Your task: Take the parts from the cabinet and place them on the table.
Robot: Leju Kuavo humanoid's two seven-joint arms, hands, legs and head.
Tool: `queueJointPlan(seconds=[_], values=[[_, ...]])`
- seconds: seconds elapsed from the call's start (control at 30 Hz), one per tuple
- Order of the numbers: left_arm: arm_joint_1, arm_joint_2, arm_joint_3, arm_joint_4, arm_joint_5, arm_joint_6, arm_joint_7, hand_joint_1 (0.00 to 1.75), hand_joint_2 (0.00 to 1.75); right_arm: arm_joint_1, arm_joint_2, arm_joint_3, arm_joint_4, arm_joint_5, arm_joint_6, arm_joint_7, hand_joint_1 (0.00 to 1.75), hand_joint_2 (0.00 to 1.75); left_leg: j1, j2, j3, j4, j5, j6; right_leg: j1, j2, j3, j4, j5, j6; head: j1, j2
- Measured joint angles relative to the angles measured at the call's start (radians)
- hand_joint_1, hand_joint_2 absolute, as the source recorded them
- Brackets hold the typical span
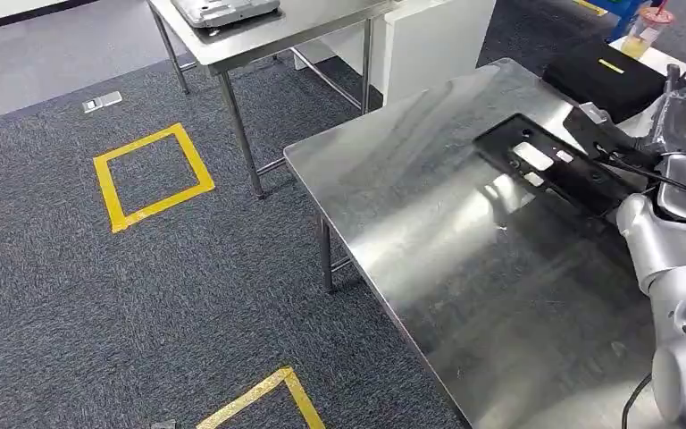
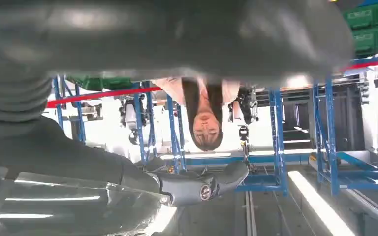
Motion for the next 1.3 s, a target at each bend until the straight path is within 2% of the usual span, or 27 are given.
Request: queueJointPlan(seconds=[0.3,0.47,0.87,0.97,1.0,1.03,1.07,1.1,1.13,1.17,1.2,1.23,1.27,1.3], values=[[0.0,0.0,0.0,0.0,0.004,-0.004,0.008,0.0,0.0,-0.024,0.006,0.0,0.015,0.002,0.037,0.0,0.0,0.0,-0.014,-0.001,-0.003,0.002,0.001,0.002,0.0,0.0,0.0,0.0,0.001,0.002,0.0,0.0],[0.0,0.0,0.0,0.0,0.005,-0.004,0.008,0.0,0.0,-0.025,0.008,0.0,0.016,0.007,0.032,-0.002,0.0,0.0,-0.018,-0.001,-0.004,0.004,0.0,0.003,0.0,-0.001,0.0,0.0,0.001,0.003,0.0,0.0],[0.0,0.0,0.0,0.0,0.016,-0.009,0.024,0.0,0.0,-0.023,0.042,0.0,0.013,-0.03,-0.021,-0.065,0.0,0.0,-0.021,-0.001,-0.005,0.004,0.0,0.006,-0.002,-0.001,-0.001,0.0,0.002,0.005,0.0,0.0],[0.0,0.0,-0.001,0.0,0.021,-0.01,0.028,0.0,0.0,-0.021,0.05,0.001,0.012,-0.025,-0.022,-0.101,0.0,0.0,-0.021,-0.001,-0.005,0.005,0.0,0.006,-0.002,-0.001,-0.001,0.0,0.003,0.005,0.0,0.0],[0.0,0.002,-0.001,0.0,0.021,-0.01,0.029,0.0,0.0,-0.016,0.053,0.003,0.01,-0.012,-0.028,-0.108,0.0,0.0,-0.025,-0.001,-0.01,0.014,-0.005,0.01,-0.02,-0.002,0.0,-0.006,0.007,0.012,-0.001,0.0],[0.0,0.002,-0.001,0.0,0.021,-0.01,0.03,0.0,0.0,-0.012,0.055,0.006,0.006,-0.006,-0.039,-0.113,0.0,0.0,-0.021,-0.002,-0.011,0.013,-0.004,0.018,-0.023,-0.002,0.001,-0.005,0.008,0.015,-0.003,0.0],[0.001,0.003,-0.002,0.0,0.023,-0.01,0.033,0.0,0.0,-0.005,0.058,0.012,-0.002,0.001,-0.059,-0.113,0.0,0.0,-0.02,-0.002,-0.012,0.013,-0.004,0.02,-0.021,-0.004,0.001,-0.008,0.009,0.015,-0.003,0.0],[0.001,0.003,-0.002,0.0,0.023,-0.01,0.034,0.0,0.0,-0.004,0.06,0.013,-0.01,0.006,-0.08,-0.112,0.0,0.0,-0.019,-0.003,-0.011,0.006,0.0,0.025,-0.018,-0.004,0.003,-0.015,0.012,0.02,-0.003,0.0],[0.001,0.002,-0.003,0.0,0.023,-0.01,0.035,0.0,0.0,0.0,0.059,0.013,-0.019,0.011,-0.091,-0.109,0.0,0.0,-0.001,-0.002,0.005,-0.023,0.015,0.035,-0.007,-0.005,-0.006,-0.007,0.006,0.02,-0.003,0.0],[0.001,-0.002,-0.004,0.0,0.023,-0.01,0.035,0.0,0.0,0.002,0.058,0.015,-0.023,0.018,-0.102,-0.105,0.0,0.0,-0.007,-0.003,0.012,-0.035,0.021,0.035,-0.01,-0.005,-0.012,0.017,-0.014,0.014,-0.003,0.0],[-0.001,-0.002,-0.004,0.0,0.023,-0.011,0.037,0.0,0.0,0.006,0.055,0.017,-0.027,0.024,-0.102,-0.1,0.0,0.0,-0.004,-0.005,0.012,-0.036,0.026,0.043,-0.009,-0.003,-0.038,0.077,-0.05,0.002,-0.003,0.0],[-0.001,-0.001,-0.004,0.0,0.023,-0.012,0.037,0.0,0.0,0.013,0.05,0.017,-0.03,0.026,-0.101,-0.096,0.0,0.0,-0.002,-0.009,0.011,-0.036,0.027,0.043,-0.009,-0.002,-0.071,0.158,-0.087,-0.003,-0.001,0.0],[0.0,-0.002,-0.005,0.0,0.023,-0.014,0.038,0.0,0.0,0.022,0.045,0.018,-0.032,0.029,-0.101,-0.095,0.0,0.0,-0.001,-0.015,0.009,-0.036,0.027,0.042,-0.01,-0.002,-0.104,0.236,-0.119,-0.003,-0.001,0.0],[0.001,-0.003,-0.005,0.0,0.023,-0.017,0.039,0.0,0.0,0.033,0.042,0.018,-0.034,0.031,-0.1,-0.094,0.0,0.0,0.0,-0.021,0.006,-0.035,0.029,0.039,-0.012,-0.002,-0.128,0.294,-0.138,0.002,-0.001,0.0]])
